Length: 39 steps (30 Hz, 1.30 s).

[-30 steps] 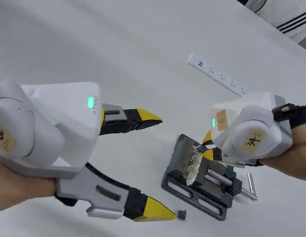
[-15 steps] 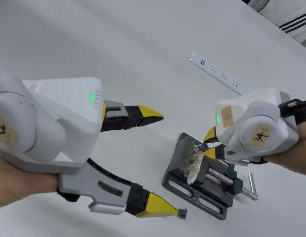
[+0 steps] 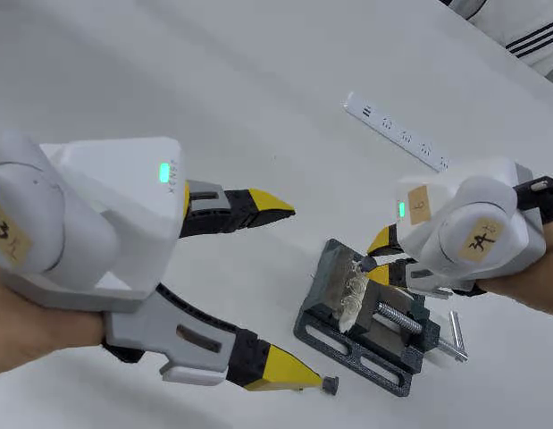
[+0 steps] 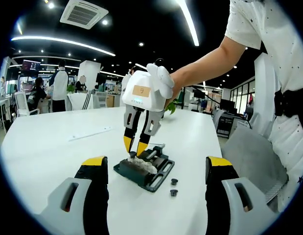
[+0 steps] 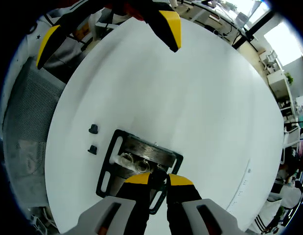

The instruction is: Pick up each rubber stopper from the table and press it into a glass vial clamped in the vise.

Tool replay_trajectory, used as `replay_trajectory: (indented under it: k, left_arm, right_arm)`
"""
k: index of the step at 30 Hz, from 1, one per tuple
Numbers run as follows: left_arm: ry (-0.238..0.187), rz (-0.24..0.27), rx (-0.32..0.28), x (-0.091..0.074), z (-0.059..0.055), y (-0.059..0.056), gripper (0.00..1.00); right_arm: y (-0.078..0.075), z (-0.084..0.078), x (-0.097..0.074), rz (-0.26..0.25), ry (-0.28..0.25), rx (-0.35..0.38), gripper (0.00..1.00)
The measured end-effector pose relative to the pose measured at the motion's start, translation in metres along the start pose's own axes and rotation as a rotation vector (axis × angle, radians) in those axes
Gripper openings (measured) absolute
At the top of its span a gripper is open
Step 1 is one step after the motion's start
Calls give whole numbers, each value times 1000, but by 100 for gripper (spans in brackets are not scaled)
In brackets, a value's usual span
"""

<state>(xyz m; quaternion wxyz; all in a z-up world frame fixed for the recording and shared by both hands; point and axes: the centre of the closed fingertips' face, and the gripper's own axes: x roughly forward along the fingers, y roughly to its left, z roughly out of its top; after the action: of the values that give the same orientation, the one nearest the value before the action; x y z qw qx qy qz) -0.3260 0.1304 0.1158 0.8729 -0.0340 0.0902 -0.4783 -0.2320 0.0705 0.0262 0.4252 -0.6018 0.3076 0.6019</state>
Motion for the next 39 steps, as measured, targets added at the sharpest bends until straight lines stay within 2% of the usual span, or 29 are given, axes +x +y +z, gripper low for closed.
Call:
replay_trajectory:
  k: [9, 18, 24, 30, 33, 39]
  left_arm:
    - [6, -3, -2, 1, -2, 0, 81]
    - [10, -9, -3, 2, -3, 0, 80]
    - [11, -11, -3, 3, -4, 0, 80]
    - [15, -15, -2, 5, -5, -2, 79]
    - [15, -15, -4, 4, -6, -1, 79]
    - [16, -12, -4, 3, -6, 0, 79]
  right_arm:
    - [1, -2, 0, -35, -20, 6, 6]
    - [2, -3, 3, -71, 11, -89, 5]
    - [3, -3, 1, -89, 6, -74, 4]
    - [4, -2, 2, -95, 23, -100, 5]
    - [4, -2, 1, -96, 13, -71, 6]
    - [3, -1, 2, -109, -4, -61, 7]
